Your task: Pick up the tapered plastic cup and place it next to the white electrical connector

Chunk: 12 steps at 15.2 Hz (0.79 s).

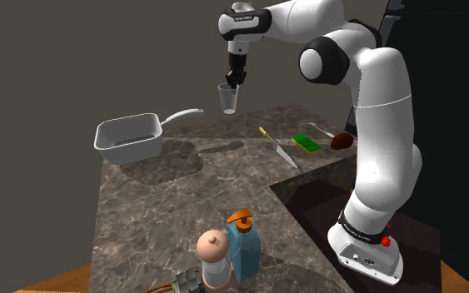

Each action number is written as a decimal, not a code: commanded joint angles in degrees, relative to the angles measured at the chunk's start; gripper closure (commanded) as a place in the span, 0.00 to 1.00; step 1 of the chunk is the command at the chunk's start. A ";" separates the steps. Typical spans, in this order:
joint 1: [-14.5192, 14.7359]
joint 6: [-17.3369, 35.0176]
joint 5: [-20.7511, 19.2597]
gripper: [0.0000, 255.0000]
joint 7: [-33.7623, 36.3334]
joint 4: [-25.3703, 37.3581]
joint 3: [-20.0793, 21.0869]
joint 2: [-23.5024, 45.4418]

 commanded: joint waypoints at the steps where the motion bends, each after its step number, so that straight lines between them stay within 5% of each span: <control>1: -0.19 -1.64 0.03 1.00 0.25 1.92 0.00 0.27; 9: -1.43 -8.93 0.50 1.00 1.12 11.24 0.06 2.23; 12: 1.30 -6.55 -0.58 1.00 3.06 5.38 0.32 -1.60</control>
